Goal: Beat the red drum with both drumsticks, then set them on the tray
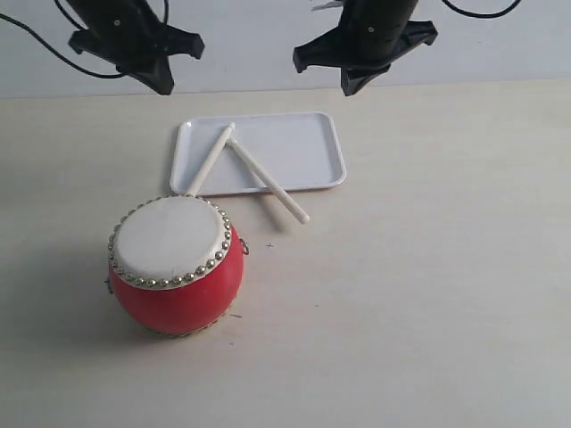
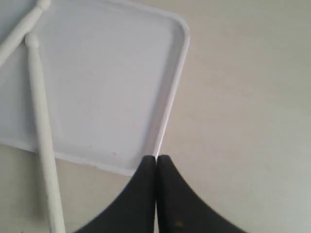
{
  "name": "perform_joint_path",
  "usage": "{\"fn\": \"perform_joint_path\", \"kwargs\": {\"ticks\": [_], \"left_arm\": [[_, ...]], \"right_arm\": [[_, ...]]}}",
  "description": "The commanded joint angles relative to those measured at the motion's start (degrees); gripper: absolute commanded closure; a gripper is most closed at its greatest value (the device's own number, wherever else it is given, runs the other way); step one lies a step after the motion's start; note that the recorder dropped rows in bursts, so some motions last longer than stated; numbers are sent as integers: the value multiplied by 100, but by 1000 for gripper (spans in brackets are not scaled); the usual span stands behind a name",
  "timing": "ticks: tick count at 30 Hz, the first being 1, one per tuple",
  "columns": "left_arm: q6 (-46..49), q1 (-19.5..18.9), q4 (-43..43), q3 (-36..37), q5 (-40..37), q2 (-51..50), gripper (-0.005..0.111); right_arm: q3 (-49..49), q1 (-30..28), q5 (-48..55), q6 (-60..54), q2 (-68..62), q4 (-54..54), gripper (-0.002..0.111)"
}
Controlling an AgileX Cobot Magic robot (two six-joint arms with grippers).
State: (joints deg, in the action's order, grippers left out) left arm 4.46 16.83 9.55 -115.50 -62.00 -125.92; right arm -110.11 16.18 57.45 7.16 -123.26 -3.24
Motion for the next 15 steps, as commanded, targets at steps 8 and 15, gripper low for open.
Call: {"fn": "perform_joint_path", "kwargs": {"ticks": [8, 15], "left_arm": [[54, -937, 430, 2441, 543, 1946, 107], [76, -1231, 439, 4608, 2360, 4463, 107]], "right_arm": [[2263, -727, -591, -6, 1807, 230, 108], [4234, -782, -2272, 59, 3901, 324, 108]]}}
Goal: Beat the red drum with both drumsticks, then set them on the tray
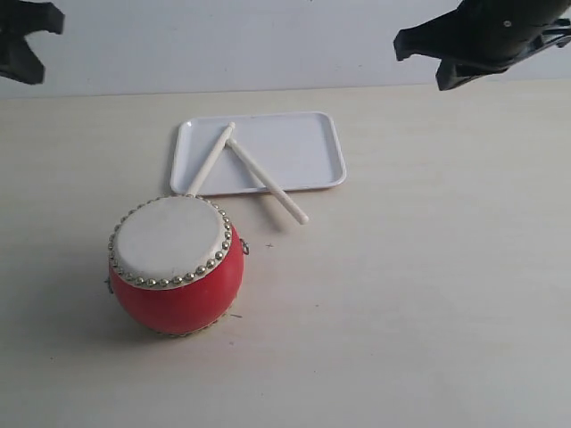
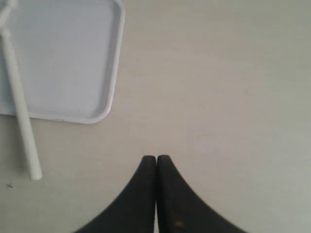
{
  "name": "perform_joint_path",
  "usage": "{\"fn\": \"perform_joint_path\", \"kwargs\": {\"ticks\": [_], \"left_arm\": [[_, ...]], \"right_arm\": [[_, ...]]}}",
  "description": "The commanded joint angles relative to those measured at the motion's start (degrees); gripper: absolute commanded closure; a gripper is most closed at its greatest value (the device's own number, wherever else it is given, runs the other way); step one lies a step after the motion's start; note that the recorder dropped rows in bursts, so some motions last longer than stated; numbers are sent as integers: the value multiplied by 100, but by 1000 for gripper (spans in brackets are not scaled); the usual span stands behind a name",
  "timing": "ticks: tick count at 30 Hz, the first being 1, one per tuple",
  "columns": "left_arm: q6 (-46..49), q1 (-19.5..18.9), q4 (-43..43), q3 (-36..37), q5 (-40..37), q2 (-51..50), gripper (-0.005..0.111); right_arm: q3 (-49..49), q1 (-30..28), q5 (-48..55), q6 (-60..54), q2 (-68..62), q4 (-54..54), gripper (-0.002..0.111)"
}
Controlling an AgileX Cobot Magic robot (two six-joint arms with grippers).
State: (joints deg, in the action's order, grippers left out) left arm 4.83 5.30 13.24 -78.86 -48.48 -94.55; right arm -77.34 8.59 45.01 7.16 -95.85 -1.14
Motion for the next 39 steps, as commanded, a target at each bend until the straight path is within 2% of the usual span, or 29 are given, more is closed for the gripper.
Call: {"fn": "perform_joint_path", "kwargs": {"ticks": [1, 4, 9, 21, 27, 39], "left_arm": [[83, -78, 70, 1149, 1202, 1623, 107], [119, -78, 70, 1825, 1804, 2637, 107], [119, -78, 70, 2675, 2337, 4195, 107], [76, -78, 92, 4853, 3648, 6567, 107], [-141, -78, 448, 5415, 3477, 6994, 107], [-141, -78, 370, 5486, 3357, 7018, 107]], "right_arm": [[1209, -23, -1303, 71, 1477, 203, 108], [1833, -23, -2049, 98, 2325, 306, 108], [2575, -23, -2590, 98, 3548, 324, 108], [4472, -23, -3590, 98, 5257, 324, 108], [4743, -23, -3220, 98, 5356, 324, 108], [4743, -23, -3222, 98, 5369, 324, 108]]}}
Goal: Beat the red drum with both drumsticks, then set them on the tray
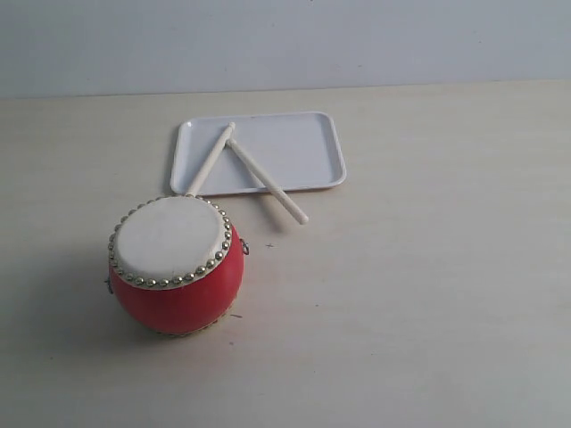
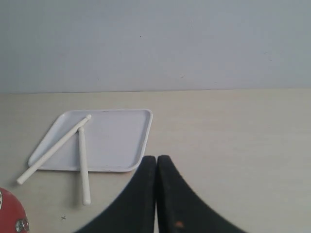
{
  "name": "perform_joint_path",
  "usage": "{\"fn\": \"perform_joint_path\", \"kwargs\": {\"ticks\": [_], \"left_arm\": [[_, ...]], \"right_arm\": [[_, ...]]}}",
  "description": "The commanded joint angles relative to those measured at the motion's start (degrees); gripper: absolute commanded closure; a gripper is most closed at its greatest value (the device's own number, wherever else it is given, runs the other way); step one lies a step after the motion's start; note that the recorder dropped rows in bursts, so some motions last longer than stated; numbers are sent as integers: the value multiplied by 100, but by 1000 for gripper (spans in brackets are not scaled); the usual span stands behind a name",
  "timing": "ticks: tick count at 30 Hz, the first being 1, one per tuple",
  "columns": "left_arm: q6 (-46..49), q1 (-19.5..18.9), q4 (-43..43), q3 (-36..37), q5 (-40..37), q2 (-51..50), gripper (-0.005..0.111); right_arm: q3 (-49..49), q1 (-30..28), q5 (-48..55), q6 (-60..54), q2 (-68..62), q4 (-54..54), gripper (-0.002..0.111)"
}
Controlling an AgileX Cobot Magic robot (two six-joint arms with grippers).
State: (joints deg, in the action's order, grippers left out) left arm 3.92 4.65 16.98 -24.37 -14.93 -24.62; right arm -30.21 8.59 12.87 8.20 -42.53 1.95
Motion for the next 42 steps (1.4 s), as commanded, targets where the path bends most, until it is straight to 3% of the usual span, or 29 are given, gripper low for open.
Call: {"fn": "perform_joint_path", "kwargs": {"ticks": [1, 10, 13, 20, 24, 30, 42], "left_arm": [[-50, -14, -4, 37, 1, 25, 107], [24, -14, -17, 37, 1, 25, 107], [358, -14, -400, 67, 1, 77, 107], [498, -43, -482, 1557, 460, 1507, 107], [486, -444, -253, 2437, 478, 2462, 107], [551, -527, -334, 2437, -241, 2462, 107], [584, -527, -290, 2437, -283, 2462, 107]], "right_arm": [[30, -23, -7, -7, 36, 16, 108], [30, -23, -7, -7, 36, 16, 108], [30, -23, -7, -7, 36, 16, 108], [30, -23, -7, -7, 36, 16, 108], [30, -23, -7, -7, 36, 16, 108], [30, -23, -30, -19, 47, 16, 108], [30, -23, -30, -5, 47, 16, 108]]}}
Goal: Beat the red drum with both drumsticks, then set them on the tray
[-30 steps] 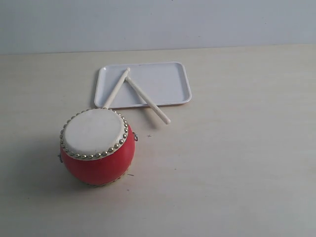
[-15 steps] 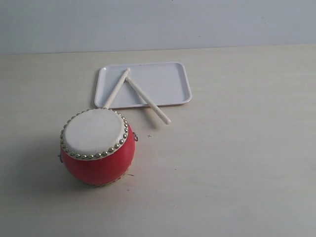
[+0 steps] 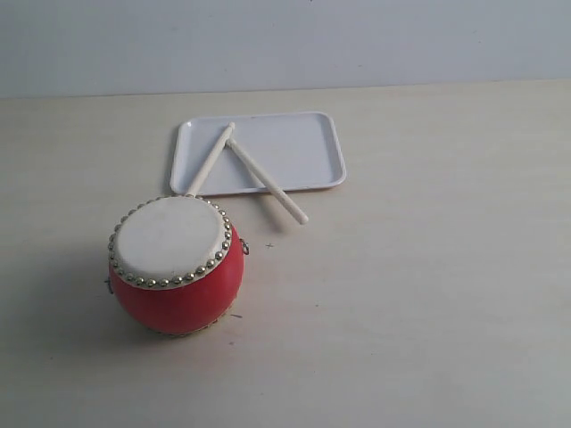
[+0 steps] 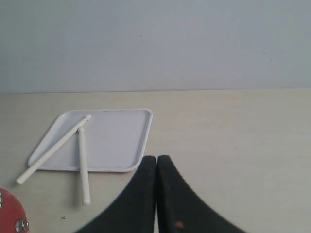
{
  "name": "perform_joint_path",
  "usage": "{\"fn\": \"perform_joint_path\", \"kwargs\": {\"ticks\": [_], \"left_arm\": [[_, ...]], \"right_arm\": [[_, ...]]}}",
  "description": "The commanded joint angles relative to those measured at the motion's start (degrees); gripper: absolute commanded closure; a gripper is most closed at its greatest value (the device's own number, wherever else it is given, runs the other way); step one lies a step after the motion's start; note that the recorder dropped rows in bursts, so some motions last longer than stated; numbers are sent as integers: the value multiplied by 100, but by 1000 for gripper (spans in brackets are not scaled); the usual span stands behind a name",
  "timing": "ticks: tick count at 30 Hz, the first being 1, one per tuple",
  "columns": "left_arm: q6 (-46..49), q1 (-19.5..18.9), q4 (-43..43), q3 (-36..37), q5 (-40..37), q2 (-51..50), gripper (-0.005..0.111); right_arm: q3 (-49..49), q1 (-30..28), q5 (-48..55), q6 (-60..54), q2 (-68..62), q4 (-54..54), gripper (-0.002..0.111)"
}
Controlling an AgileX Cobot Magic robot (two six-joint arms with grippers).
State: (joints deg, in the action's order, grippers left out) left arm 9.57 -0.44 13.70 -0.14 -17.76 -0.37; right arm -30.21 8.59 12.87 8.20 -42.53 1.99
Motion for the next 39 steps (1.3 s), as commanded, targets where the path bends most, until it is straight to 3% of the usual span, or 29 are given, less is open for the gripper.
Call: {"fn": "perform_joint_path", "kwargs": {"ticks": [1, 27, 32, 39], "left_arm": [[19, -18, 38, 14, 0, 37, 107], [29, -18, 37, 14, 0, 37, 107], [29, -18, 37, 14, 0, 37, 107], [44, -18, 37, 14, 0, 37, 107]], "right_arm": [[30, -23, -30, -5, 47, 11, 108], [30, -23, -53, -20, 126, -45, 108], [58, -287, 169, -20, 772, -845, 108], [995, -570, 462, -20, 2308, -882, 108]]}}
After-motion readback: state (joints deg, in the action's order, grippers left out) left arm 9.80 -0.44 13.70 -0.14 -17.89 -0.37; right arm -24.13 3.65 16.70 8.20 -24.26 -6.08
